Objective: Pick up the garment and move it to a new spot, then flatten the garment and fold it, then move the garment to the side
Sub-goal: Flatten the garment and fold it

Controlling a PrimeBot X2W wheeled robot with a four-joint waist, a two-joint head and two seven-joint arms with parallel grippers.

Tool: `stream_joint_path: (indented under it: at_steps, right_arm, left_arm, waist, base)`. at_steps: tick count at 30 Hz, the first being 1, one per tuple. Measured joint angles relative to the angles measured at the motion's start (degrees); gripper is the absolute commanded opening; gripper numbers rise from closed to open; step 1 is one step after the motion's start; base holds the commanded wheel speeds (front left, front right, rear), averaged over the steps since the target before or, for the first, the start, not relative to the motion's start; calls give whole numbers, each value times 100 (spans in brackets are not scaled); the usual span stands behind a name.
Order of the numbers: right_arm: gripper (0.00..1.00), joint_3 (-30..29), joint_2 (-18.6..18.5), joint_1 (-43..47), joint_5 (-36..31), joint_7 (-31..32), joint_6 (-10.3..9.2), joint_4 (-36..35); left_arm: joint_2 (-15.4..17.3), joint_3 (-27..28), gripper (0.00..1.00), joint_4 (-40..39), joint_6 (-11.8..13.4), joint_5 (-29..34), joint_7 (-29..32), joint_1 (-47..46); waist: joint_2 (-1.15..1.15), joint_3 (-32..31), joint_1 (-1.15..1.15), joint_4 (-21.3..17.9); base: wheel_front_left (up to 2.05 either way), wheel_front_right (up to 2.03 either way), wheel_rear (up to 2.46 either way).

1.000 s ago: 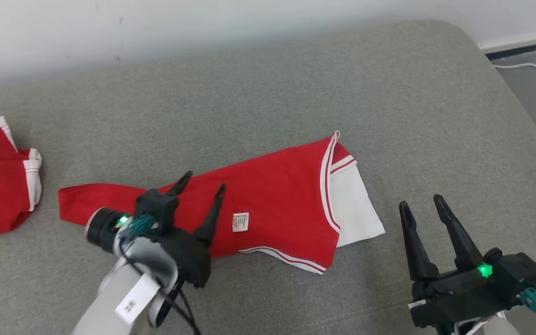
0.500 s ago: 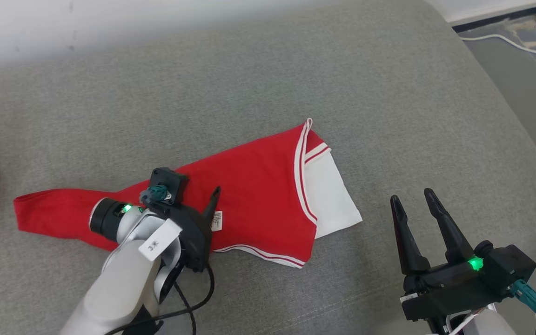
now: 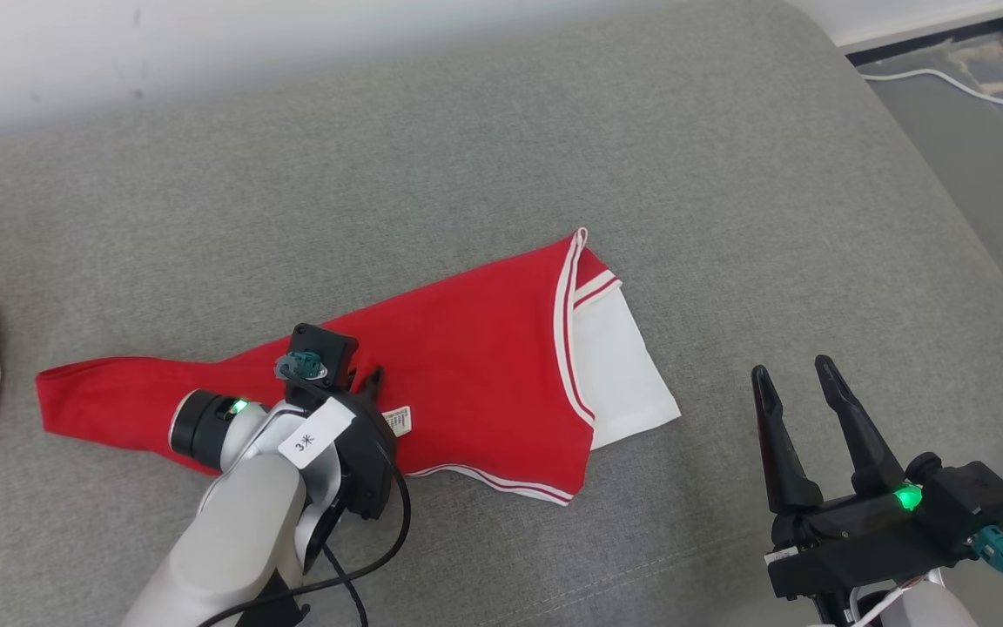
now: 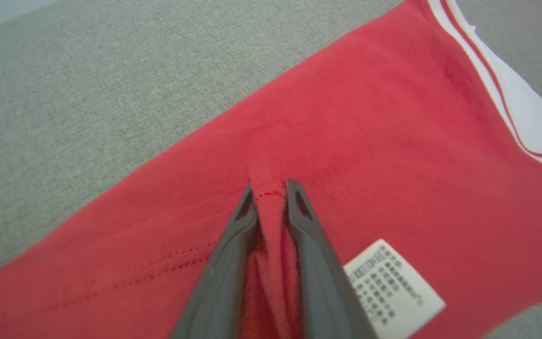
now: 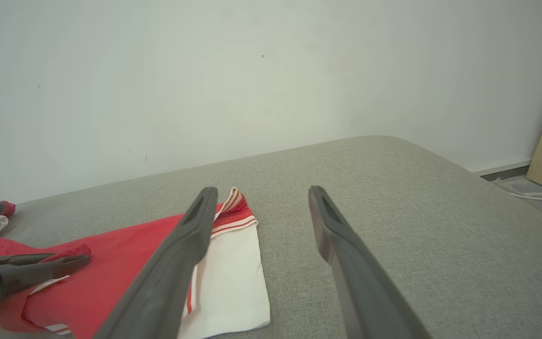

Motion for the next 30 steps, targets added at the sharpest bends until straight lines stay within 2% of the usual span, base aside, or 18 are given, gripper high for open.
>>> stream_joint_path:
  at_steps: [1, 6, 12, 22, 26, 30]
  right_arm:
    - [100, -2, 0, 5, -1, 0, 0, 2]
    - [100, -8, -9, 18, 0, 0, 1, 9]
    - [100, 88, -43, 99, 66, 0, 30, 77]
    - [100, 625, -24, 305, 723, 314, 103, 661]
    - [100, 1076, -18, 280, 992, 533, 104, 793]
    - [100, 1524, -25, 152, 1358, 733, 104, 931]
  left_arm:
    - [-22, 9, 0, 15, -1, -11, -38, -1]
    - [-105, 23, 0, 96, -4, -109, -169, -6]
    - [-229, 104, 0, -122, -5, -168, -653, -8]
    - [-297, 214, 0, -659, -9, -270, -1612, -6]
    - [-301, 241, 0, -904, -51, -297, -1933, -1]
    - [-316, 193, 0, -1011, -60, -304, -2002, 3]
  waist:
    - [0, -13, 0, 22]
    - [0, -82, 0, 146]
    - [0, -138, 0, 325]
    - [0, -204, 0, 684]
    - [0, -240, 0, 815]
    - [0, -275, 0, 919]
  base:
    - [0, 0, 0]
    - [0, 0, 0]
    - [0, 0, 0]
    - [0, 0, 0]
    - [0, 0, 0]
    - [0, 0, 0]
